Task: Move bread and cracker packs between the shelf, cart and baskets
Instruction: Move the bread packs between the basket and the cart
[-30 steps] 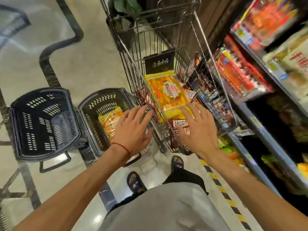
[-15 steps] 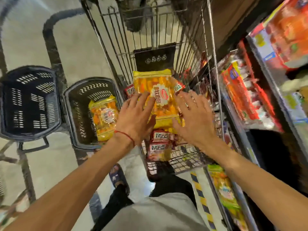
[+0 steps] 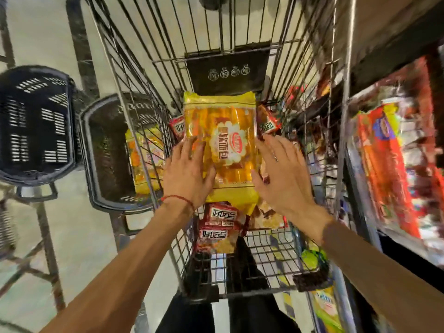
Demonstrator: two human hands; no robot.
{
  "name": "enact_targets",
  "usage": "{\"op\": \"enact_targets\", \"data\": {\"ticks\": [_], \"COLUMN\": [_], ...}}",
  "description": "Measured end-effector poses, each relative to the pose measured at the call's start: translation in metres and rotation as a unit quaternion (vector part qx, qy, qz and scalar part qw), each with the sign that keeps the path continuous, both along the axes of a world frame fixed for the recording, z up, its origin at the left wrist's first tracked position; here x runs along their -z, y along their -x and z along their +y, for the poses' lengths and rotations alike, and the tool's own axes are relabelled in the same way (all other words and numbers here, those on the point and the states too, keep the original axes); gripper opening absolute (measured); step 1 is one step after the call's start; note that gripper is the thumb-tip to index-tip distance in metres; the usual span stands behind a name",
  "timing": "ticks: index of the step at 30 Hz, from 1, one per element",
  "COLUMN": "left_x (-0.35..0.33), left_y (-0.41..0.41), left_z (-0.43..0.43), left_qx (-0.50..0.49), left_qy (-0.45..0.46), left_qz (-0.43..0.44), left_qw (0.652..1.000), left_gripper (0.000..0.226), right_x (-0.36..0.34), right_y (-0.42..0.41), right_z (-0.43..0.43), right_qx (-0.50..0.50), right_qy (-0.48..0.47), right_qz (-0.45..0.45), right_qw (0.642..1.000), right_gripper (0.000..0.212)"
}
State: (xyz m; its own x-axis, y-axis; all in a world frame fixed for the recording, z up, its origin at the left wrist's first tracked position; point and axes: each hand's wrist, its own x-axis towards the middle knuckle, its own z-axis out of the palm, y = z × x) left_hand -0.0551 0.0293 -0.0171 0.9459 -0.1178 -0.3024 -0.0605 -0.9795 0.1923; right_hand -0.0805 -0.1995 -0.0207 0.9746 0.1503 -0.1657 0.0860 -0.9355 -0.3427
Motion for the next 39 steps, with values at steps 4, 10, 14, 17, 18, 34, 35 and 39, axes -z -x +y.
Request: {"op": "enact_targets", "data": {"ticks": [4,10,14,17,18,34,35,39], "left_x": [0.042,0.086,0.107,0.109,0.104,-0.035,-0.04,-0.076], "left_y": [-0.007,-0.013,-0.018,-0.019,-0.018,0.086,0.096,0.125], "left_z": [-0.005,-0.005,-0.002,-0.001,-0.003,-0.009,-0.007,0.003], "left_qx": [-0.1,-0.277,-0.382,-0.441,-0.451,-0.46,-0.458,-0.413], "left_qy": [0.046,0.173,0.276,0.351,0.363,0.47,0.469,0.507], "left_qz": [0.031,0.091,0.131,0.126,0.122,0.116,0.11,0.094], "left_qw": [0.993,0.941,0.872,0.816,0.806,0.745,0.747,0.75], "left_gripper": [0.073,0.093,0.109,0.091,0.08,0.059,0.062,0.079], "right_x": [0.043,0.094,0.115,0.11,0.105,-0.039,-0.048,-0.077], "right_y": [-0.018,-0.033,-0.029,-0.028,-0.027,0.071,0.077,0.1], "right_z": [0.008,0.025,0.027,0.026,0.024,-0.007,-0.005,0.005], "right_qx": [0.094,0.238,0.271,0.278,0.282,0.306,0.296,0.275], "right_qy": [-0.093,-0.271,-0.336,-0.348,-0.357,-0.429,-0.431,-0.431], "right_qz": [0.076,0.274,0.31,0.285,0.275,0.172,0.166,0.135], "right_qw": [0.988,0.892,0.847,0.849,0.847,0.832,0.836,0.849], "right_gripper": [0.073,0.097,0.1,0.096,0.092,0.081,0.081,0.076]}}
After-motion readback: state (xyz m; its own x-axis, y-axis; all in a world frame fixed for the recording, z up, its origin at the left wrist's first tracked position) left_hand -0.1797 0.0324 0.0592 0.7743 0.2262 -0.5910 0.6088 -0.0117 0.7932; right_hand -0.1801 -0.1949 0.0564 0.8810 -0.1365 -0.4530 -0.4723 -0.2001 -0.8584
